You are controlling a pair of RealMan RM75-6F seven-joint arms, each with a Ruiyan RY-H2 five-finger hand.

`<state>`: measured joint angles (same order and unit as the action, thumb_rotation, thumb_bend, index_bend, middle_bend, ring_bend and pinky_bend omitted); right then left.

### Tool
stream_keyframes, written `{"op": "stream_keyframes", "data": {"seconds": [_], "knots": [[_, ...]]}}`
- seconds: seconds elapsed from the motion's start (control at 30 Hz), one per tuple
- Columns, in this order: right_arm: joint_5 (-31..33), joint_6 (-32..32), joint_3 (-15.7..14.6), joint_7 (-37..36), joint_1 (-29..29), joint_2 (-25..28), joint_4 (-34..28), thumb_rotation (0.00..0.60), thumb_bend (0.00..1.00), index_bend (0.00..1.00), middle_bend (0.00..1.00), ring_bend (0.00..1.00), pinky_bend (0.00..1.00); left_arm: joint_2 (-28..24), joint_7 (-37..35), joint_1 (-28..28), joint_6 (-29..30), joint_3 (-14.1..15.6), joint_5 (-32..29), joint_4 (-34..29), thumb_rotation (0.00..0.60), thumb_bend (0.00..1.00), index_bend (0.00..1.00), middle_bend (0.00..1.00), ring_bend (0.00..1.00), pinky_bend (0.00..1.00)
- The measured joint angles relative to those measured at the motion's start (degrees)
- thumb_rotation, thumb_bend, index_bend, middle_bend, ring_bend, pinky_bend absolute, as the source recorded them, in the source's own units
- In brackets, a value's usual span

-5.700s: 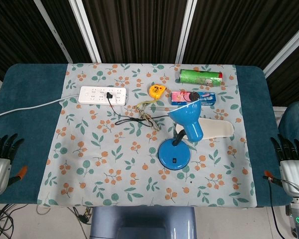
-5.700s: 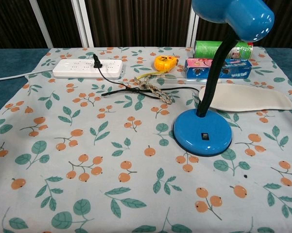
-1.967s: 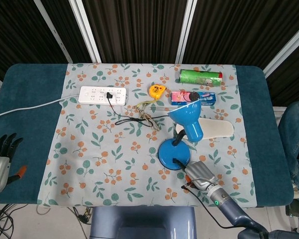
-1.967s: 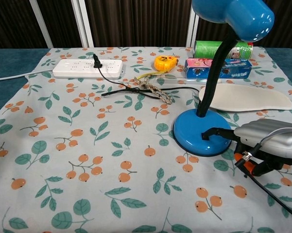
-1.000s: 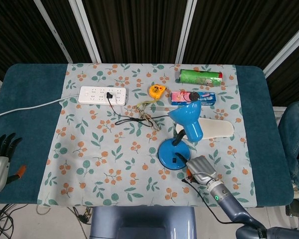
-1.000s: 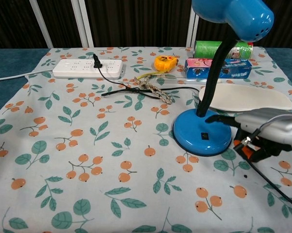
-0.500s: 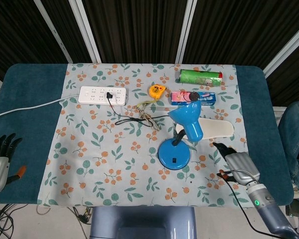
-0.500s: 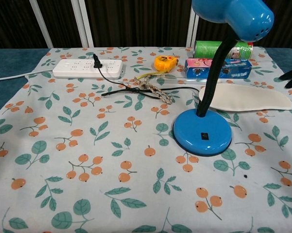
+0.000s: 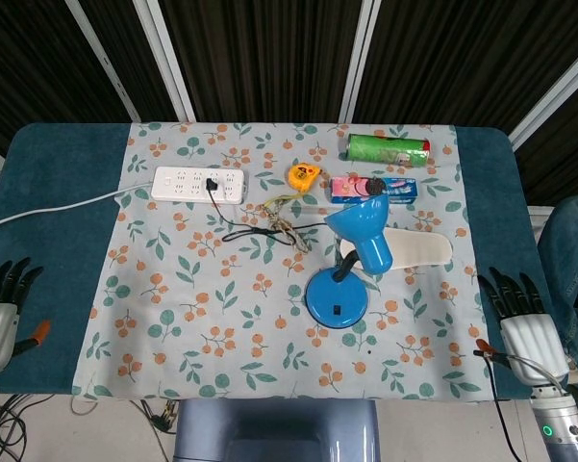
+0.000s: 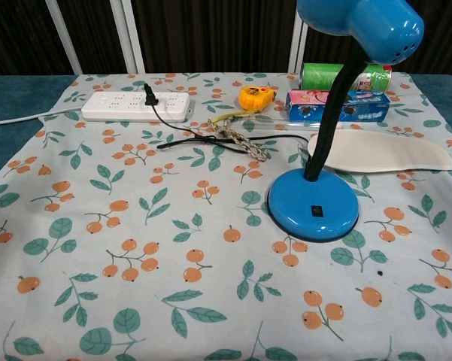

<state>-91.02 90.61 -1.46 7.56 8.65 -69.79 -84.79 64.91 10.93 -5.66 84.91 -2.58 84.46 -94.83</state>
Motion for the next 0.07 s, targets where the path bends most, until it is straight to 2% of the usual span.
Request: {"op": "stream_keyframes", "data": {"seconds": [0.07], "knots": [[-0.33,-0.15,0.06,-0.17,-0.48,-0.55,0.71,0.600,0.18,0.00,0.03,0.10,0.00,0.05,0.25,0.00,0.18,-0.01,0.19,0.12,0.600,0.26,0.14,0.04,0.00,0.08]]}}
